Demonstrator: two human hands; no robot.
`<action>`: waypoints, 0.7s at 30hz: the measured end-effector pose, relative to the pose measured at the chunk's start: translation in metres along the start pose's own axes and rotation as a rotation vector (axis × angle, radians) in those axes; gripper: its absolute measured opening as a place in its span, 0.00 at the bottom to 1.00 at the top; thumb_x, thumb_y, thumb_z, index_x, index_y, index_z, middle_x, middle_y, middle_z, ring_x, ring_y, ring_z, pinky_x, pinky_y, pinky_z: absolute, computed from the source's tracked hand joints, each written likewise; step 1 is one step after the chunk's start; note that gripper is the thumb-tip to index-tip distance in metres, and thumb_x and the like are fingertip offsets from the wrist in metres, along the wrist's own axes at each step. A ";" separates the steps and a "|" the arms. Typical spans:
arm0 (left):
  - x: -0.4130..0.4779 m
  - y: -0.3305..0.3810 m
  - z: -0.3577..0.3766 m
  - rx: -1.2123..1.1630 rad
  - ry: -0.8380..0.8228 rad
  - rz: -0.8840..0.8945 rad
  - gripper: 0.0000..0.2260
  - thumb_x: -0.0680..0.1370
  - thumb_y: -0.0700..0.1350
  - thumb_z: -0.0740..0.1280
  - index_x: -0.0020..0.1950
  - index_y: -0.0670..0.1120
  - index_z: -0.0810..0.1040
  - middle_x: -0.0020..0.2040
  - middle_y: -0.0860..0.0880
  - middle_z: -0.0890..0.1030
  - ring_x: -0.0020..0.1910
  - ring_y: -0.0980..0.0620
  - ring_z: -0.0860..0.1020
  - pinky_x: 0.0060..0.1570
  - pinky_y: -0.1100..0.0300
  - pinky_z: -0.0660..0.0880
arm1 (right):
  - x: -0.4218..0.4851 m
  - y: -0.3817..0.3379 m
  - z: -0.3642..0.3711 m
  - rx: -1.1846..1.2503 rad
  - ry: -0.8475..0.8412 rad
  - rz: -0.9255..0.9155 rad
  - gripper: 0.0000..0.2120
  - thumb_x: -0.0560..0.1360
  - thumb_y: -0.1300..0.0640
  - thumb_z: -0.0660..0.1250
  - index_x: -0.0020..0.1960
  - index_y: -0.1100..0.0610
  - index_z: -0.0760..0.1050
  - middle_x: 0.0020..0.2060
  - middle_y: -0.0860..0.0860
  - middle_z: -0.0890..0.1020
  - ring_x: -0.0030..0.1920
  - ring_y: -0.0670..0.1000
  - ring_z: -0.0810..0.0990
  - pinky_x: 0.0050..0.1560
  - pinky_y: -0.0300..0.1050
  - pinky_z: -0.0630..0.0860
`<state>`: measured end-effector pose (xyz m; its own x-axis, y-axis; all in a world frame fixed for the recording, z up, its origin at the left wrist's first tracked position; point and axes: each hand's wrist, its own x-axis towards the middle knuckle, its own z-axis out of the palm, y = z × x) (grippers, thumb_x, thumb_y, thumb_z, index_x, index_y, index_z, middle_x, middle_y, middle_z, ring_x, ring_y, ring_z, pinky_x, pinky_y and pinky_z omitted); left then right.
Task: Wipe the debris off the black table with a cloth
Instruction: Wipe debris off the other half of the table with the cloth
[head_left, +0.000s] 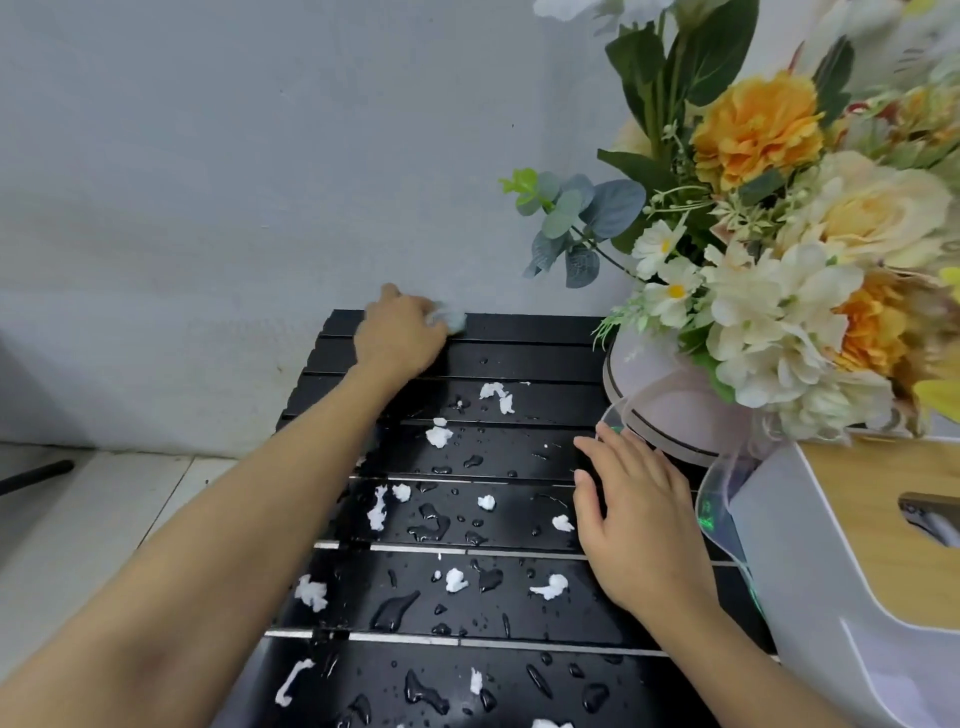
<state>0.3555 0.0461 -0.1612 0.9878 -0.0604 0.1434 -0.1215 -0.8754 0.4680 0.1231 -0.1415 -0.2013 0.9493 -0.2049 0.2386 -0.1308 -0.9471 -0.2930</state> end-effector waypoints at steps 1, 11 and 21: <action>0.005 -0.006 -0.002 -0.012 0.065 -0.094 0.16 0.77 0.54 0.61 0.61 0.52 0.79 0.59 0.42 0.70 0.58 0.37 0.73 0.58 0.46 0.72 | 0.000 0.000 0.000 -0.002 0.005 0.002 0.23 0.79 0.47 0.48 0.67 0.50 0.74 0.70 0.48 0.73 0.71 0.51 0.68 0.71 0.54 0.65; 0.009 -0.014 0.001 -0.131 -0.040 0.021 0.16 0.75 0.59 0.65 0.58 0.54 0.81 0.56 0.44 0.72 0.53 0.43 0.76 0.56 0.51 0.73 | 0.001 -0.001 -0.001 -0.003 0.003 0.009 0.24 0.78 0.46 0.47 0.66 0.49 0.73 0.70 0.48 0.72 0.72 0.50 0.68 0.71 0.54 0.64; -0.033 0.000 -0.017 -0.179 -0.498 0.407 0.11 0.75 0.56 0.69 0.52 0.53 0.82 0.50 0.52 0.72 0.46 0.53 0.76 0.46 0.62 0.72 | 0.000 -0.002 -0.001 -0.013 0.005 0.005 0.23 0.78 0.47 0.48 0.66 0.49 0.73 0.70 0.48 0.73 0.71 0.51 0.68 0.70 0.54 0.65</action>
<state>0.3212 0.0566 -0.1515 0.7815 -0.6210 -0.0609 -0.4656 -0.6453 0.6057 0.1232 -0.1399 -0.1998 0.9471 -0.2111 0.2418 -0.1396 -0.9492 -0.2820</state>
